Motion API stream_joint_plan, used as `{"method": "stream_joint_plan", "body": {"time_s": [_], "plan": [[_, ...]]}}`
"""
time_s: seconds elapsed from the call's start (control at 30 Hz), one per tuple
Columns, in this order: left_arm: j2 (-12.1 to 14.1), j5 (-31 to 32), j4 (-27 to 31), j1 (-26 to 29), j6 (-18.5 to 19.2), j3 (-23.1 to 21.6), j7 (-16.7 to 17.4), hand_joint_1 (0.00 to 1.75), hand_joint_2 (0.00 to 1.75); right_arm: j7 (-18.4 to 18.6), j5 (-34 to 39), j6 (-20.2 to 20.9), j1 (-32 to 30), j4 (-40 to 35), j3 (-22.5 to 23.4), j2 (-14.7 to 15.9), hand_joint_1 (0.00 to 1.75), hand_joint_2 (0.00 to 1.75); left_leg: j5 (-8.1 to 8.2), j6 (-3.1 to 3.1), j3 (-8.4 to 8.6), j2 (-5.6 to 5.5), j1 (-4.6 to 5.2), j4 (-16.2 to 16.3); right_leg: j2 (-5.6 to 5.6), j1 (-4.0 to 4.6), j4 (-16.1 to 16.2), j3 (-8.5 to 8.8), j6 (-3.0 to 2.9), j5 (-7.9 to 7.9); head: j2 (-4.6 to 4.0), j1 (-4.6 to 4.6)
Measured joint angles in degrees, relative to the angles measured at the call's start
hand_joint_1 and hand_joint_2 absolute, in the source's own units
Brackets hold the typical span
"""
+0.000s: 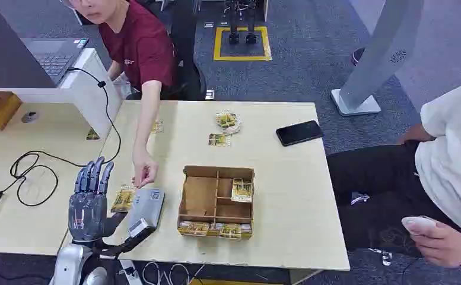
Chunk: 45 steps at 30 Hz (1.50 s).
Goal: Pass the card to the sensor for recognition and then transmit it.
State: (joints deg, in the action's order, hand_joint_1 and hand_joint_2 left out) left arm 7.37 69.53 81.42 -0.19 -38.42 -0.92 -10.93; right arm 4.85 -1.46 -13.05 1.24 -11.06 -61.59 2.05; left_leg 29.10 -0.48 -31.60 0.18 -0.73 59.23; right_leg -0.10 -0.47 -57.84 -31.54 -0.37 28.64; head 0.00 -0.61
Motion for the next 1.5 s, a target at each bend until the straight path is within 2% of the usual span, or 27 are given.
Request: {"method": "stream_joint_plan", "body": {"time_s": [0.03, 0.43, 0.67, 1.0, 1.03, 1.07, 1.17, 1.23, 1.4, 1.5], "plan": [[0.1, -0.1, -0.2, 0.0, 0.0, 0.0, 0.0, 1.75, 1.75, 0.0, 0.0, 0.0, 0.0, 0.0, 0.0, 0.0, 0.0, 0.0, 0.0, 0.0, 0.0, 0.0, 0.0, 0.0, 0.0, 0.0, 0.0, 0.0, 0.0, 0.0, -0.02, 0.02], [0.5, -5.7, -0.7, 0.0, 0.0, -1.0, -2.8, 1.75, 1.75, 0.0, 0.0, 0.1, 0.0, 0.0, 0.0, 0.0, 0.0, 0.0, 0.0, 0.0, 0.0, 0.0, 0.0, 0.0, 0.0, 0.0, 0.0, 0.0, 0.0, 0.0, 0.0, 0.0], [1.2, -8.0, -0.8, 0.0, 0.0, -2.1, -3.0, 1.75, 1.75, 0.0, 0.0, 0.2, 0.0, 0.0, 0.0, 0.0, 0.0, 0.0, 0.0, 0.0, 0.0, 0.0, 0.0, 0.0, 0.0, 0.0, 0.0, 0.0, 0.0, 0.0, 0.0, 0.0], [2.5, -16.6, -0.9, 0.0, 0.6, -5.3, -2.8, 1.75, 1.75, 0.0, 0.2, 0.2, 0.0, 0.0, 0.0, 0.0, 0.0, 0.0, 0.0, 0.0, 0.0, 0.01, 0.0, 0.0, 0.01, 0.0, 0.0, -0.02, 0.0, 0.0, 0.0, 0.0], [2.4, -19.6, -0.9, -0.1, 2.3, -5.4, -2.3, 1.75, 1.75, 0.1, 0.5, 0.1, 0.0, 0.0, 0.0, 0.0, 0.0, 0.0, 0.0, 0.0, 0.01, 0.01, 0.0, 0.0, 0.02, 0.0, 0.0, -0.01, 0.0, 0.0, 0.0, 0.0], [2.3, -23.5, -0.7, -0.3, 5.5, -5.5, -1.7, 1.75, 1.75, 0.1, 1.0, 0.0, 0.0, 0.0, 0.0, 0.0, 0.0, 0.0, 0.0, 0.0, 0.01, 0.0, 0.01, 0.0, 0.01, 0.0, 0.0, -0.01, 0.0, 0.0, 0.0, 0.02], [1.6, -34.5, 0.4, -0.5, 18.2, -5.8, 1.8, 1.75, 1.75, 0.2, 1.2, -0.2, 0.0, 0.0, 0.0, 0.0, 0.0, 0.0, 0.0, 0.0, 0.0, 0.0, 0.01, 0.0, 0.01, 0.0, 0.0, -0.02, 0.0, 0.0, 0.0, 0.0], [1.2, -39.0, 1.5, -0.6, 24.1, -6.0, 4.6, 1.75, 1.75, 0.3, 1.7, -0.5, -0.1, 0.0, 0.0, 0.0, 0.0, 0.0, 0.0, 0.0, 0.0, 0.0, 0.01, 0.0, 0.01, 0.0, 0.0, -0.01, 0.0, 0.0, 0.0, 0.02], [0.7, -43.5, 3.1, -1.3, 29.6, -6.1, 9.8, 1.75, 1.75, 0.3, 1.9, -0.9, -0.2, 0.1, 0.1, -0.2, 0.0, 0.0, 0.0, 0.0, 0.0, 0.02, 0.01, 0.0, 0.03, -0.01, 0.0, -0.02, -0.01, -0.01, 0.0, 0.0], [0.7, -43.9, 3.1, -1.5, 31.4, -6.1, 13.1, 1.75, 1.75, 0.3, 1.9, -0.9, -0.2, 0.2, 0.2, -0.3, 0.0, 0.0, 0.0, 0.0, 0.0, 0.03, 0.0, 0.0, 0.04, 0.0, 0.0, -0.04, -0.01, -0.01, 0.0, 0.0]]}}
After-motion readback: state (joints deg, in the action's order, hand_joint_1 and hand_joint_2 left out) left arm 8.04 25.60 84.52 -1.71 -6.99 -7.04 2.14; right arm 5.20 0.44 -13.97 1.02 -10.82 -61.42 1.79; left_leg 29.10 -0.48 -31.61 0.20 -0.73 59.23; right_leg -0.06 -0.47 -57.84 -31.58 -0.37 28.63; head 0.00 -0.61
